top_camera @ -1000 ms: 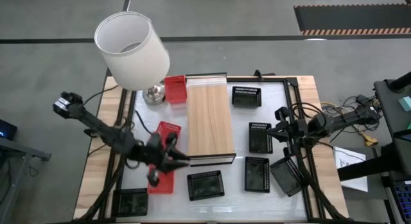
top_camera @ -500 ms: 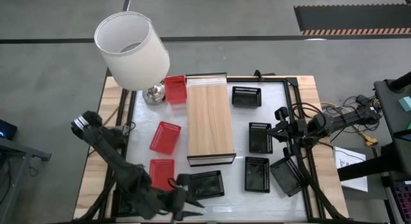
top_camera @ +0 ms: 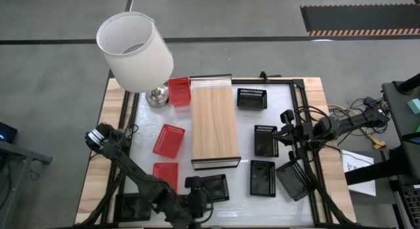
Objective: Stack baskets on shelf by color
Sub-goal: Put the black bin on the shelf
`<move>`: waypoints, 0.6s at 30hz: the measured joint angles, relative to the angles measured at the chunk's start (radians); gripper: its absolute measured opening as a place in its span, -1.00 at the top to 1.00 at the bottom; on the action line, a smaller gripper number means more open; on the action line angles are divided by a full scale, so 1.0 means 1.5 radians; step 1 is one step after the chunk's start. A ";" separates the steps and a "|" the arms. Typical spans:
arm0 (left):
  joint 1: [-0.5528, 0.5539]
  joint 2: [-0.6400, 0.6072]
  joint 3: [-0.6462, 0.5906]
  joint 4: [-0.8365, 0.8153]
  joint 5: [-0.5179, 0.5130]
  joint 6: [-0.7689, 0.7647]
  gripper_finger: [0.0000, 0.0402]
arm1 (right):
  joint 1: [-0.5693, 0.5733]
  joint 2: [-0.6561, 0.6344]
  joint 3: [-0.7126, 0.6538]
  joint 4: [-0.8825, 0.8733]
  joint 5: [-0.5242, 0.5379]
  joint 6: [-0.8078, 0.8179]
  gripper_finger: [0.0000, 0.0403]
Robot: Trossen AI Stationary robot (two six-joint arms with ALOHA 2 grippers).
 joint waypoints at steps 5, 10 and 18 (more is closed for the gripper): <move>0.017 0.026 -0.009 -0.013 0.070 -0.031 0.59 | 0.000 0.000 0.000 -0.006 0.000 -0.005 0.96; 0.031 0.055 -0.023 -0.020 0.165 -0.090 0.59 | 0.000 -0.001 0.000 -0.024 0.000 -0.008 0.96; 0.036 0.056 -0.029 -0.021 0.247 -0.151 0.59 | 0.000 0.000 0.000 -0.031 0.000 -0.006 0.96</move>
